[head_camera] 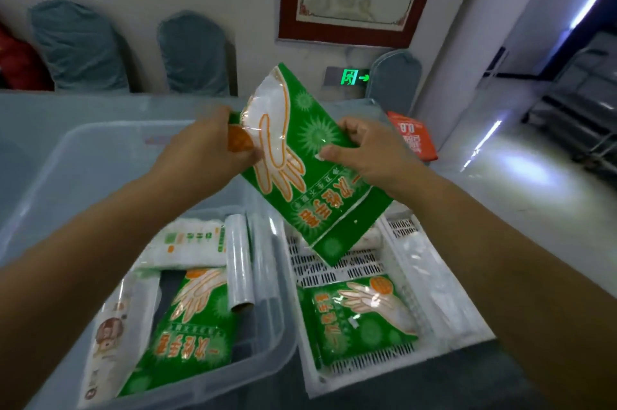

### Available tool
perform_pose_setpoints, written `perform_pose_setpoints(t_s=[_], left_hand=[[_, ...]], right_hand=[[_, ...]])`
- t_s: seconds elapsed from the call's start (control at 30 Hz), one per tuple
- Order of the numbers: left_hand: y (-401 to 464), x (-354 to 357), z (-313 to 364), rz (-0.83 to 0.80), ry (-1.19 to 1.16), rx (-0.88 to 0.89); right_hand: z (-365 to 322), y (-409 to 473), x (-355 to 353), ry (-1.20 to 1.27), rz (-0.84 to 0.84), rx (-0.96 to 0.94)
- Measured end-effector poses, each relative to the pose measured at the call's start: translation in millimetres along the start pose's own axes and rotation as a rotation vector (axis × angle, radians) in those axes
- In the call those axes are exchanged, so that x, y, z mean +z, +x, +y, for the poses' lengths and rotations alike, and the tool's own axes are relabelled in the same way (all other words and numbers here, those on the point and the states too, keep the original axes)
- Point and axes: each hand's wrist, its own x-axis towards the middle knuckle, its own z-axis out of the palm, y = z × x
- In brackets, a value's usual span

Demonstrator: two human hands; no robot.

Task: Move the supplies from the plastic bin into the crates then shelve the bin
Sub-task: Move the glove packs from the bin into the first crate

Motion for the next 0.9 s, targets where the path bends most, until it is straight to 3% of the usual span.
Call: perform_pose_setpoints(t_s=[0.17, 0.27, 0.4, 0.53, 0.7, 0.8, 0.9], left_hand=[[3, 50, 63, -0.089, 0.061, 0.063], [2, 80, 85, -0.053, 0.184, 0.086], [-4, 114, 100, -0.125, 0.191, 0.000], [-22, 151, 105, -0.159, 0.045, -0.168], [-47, 201, 106, -0.091, -0.251, -0.451], [-54, 219, 102, -0.116, -0.450, -0.553], [-58, 218, 96, -0.103, -0.241, -0.475]], right_hand=[[54, -17, -72, -0.019, -0.016, 0.091], [95, -23, -95, -0.137, -0.109, 0.156], [148, -27, -97, -0.077, -0.138, 0.207], [182, -20, -85, 0.271, 0.030, 0.305], [205, -22, -62, 0.907, -0.059, 0.507], [221, -27, -56, 1.010, -0.163, 0.605], [242, -27, -66, 0.873, -0.117, 0.620]])
